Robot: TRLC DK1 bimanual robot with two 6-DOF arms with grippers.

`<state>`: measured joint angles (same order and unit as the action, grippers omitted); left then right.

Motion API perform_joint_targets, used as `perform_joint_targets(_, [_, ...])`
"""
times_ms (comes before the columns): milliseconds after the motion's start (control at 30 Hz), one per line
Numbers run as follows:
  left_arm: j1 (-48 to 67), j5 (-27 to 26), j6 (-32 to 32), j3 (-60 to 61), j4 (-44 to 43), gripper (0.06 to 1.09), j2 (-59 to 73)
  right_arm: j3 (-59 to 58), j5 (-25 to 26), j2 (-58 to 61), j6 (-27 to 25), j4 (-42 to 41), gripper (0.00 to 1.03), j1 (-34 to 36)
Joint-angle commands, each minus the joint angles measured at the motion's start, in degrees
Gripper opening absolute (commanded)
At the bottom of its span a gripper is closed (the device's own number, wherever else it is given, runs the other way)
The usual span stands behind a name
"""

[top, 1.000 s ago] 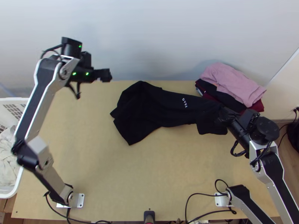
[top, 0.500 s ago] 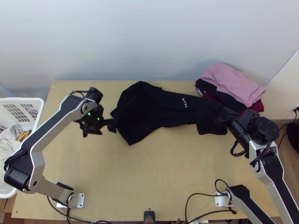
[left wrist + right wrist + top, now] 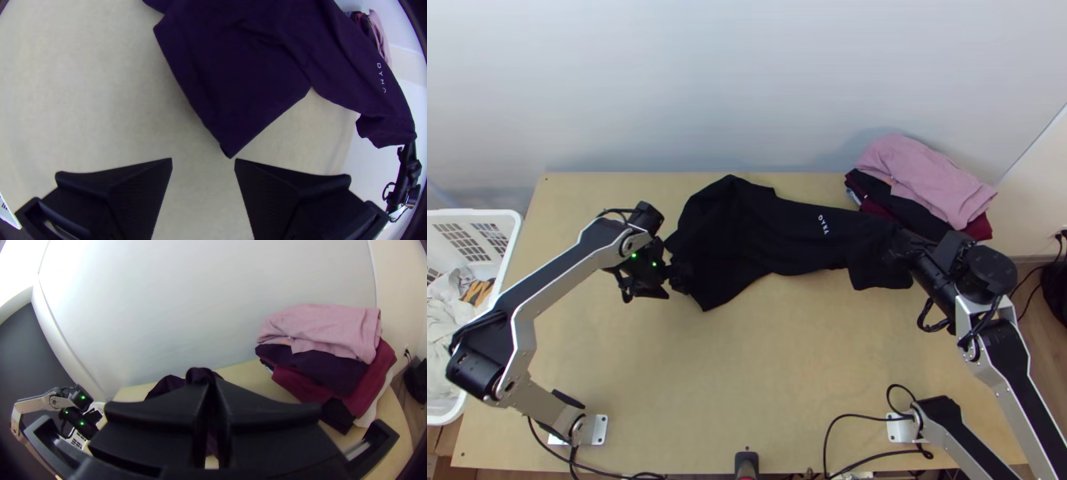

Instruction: Fold the t-shirt

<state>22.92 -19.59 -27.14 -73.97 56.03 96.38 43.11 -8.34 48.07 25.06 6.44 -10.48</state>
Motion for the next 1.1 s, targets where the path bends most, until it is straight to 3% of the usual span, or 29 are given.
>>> perform_joint_targets(0, [1.2, -0.9, -1.7, 1.4, -1.5, 0.76, 2.6, 1.4, 0.7, 0.5, 0.5, -1.6, 0.03, -0.2])
perform_joint_targets(900, [2.0, -1.6, -2.3, -4.8, -5.6, 0.76, 14.7, 1.6, 1.1, 3.2, 0.3, -3.4, 0.03, -0.5])
perform_joint_targets(967, [2.0, -1.5, -2.9, -5.3, -6.2, 0.60, 15.1, 1.6, 1.1, 3.2, 0.1, -3.4, 0.03, -0.6])
perform_joint_targets(1067, [2.0, 0.0, -4.0, -5.0, -8.3, 0.20, 14.5, 1.8, 1.1, 3.3, -0.1, -3.4, 0.03, -0.6])
